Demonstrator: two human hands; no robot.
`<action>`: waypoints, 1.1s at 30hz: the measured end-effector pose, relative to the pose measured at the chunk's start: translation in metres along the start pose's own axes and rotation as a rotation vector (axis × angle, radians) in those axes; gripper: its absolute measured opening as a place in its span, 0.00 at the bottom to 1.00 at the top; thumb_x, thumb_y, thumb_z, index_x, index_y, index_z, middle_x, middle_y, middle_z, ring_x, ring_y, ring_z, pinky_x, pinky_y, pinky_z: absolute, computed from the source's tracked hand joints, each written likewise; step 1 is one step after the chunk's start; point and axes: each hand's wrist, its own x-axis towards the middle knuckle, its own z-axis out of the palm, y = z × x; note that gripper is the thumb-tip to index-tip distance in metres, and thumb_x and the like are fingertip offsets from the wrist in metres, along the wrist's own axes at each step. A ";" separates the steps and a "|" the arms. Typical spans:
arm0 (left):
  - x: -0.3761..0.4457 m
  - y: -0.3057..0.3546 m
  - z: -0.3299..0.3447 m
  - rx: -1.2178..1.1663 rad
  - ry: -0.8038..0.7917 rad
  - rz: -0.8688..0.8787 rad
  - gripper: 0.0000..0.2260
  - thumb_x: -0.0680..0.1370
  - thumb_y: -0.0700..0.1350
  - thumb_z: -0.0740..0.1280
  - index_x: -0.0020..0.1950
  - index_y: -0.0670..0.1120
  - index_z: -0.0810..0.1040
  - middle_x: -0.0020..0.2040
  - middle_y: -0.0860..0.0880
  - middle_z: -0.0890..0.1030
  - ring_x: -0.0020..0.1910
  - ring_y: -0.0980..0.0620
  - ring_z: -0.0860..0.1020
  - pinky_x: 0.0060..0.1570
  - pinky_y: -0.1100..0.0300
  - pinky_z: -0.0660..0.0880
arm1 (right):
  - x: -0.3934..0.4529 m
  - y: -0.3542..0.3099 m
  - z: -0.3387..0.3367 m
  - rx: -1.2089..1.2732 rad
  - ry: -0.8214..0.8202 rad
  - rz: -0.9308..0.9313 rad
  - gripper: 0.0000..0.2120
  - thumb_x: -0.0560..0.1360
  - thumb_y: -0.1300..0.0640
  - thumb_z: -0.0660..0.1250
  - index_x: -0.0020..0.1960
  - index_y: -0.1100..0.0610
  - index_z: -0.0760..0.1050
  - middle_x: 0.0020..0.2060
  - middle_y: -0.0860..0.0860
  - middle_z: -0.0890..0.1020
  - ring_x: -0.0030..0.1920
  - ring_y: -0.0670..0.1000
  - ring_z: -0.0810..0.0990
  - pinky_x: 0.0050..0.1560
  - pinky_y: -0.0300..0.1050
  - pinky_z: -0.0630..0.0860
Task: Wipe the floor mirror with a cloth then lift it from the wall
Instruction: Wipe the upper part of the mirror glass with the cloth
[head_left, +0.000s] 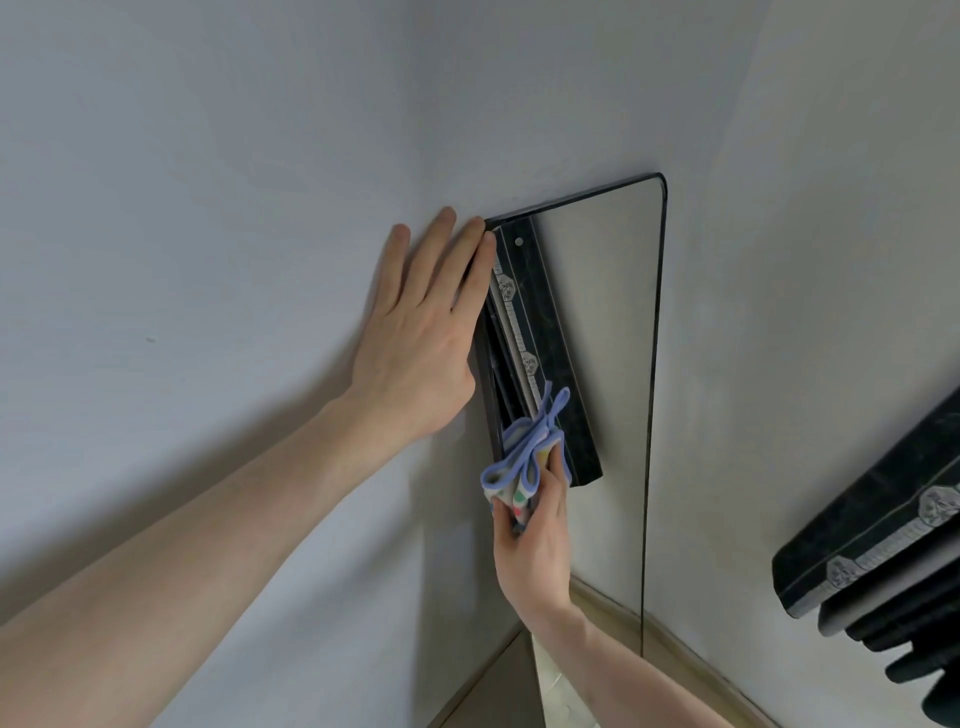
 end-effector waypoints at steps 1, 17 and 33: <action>0.000 0.000 0.000 0.001 -0.003 0.000 0.40 0.70 0.39 0.59 0.83 0.38 0.53 0.84 0.41 0.55 0.84 0.39 0.49 0.79 0.42 0.34 | -0.008 0.007 0.001 -0.001 -0.012 0.029 0.37 0.80 0.60 0.69 0.78 0.36 0.53 0.82 0.39 0.54 0.78 0.49 0.67 0.64 0.54 0.80; -0.001 -0.001 0.000 0.008 -0.002 -0.005 0.41 0.71 0.39 0.62 0.83 0.39 0.52 0.84 0.42 0.54 0.84 0.39 0.48 0.79 0.42 0.33 | -0.003 0.030 -0.007 -0.021 -0.190 0.066 0.45 0.81 0.52 0.66 0.82 0.37 0.36 0.83 0.44 0.51 0.74 0.63 0.72 0.66 0.64 0.77; 0.000 0.000 0.000 0.009 -0.012 -0.004 0.40 0.71 0.40 0.58 0.83 0.39 0.52 0.84 0.41 0.54 0.84 0.39 0.49 0.79 0.42 0.34 | -0.034 0.065 -0.001 -0.094 -0.264 0.241 0.41 0.84 0.51 0.61 0.82 0.39 0.33 0.82 0.49 0.55 0.62 0.44 0.78 0.59 0.35 0.76</action>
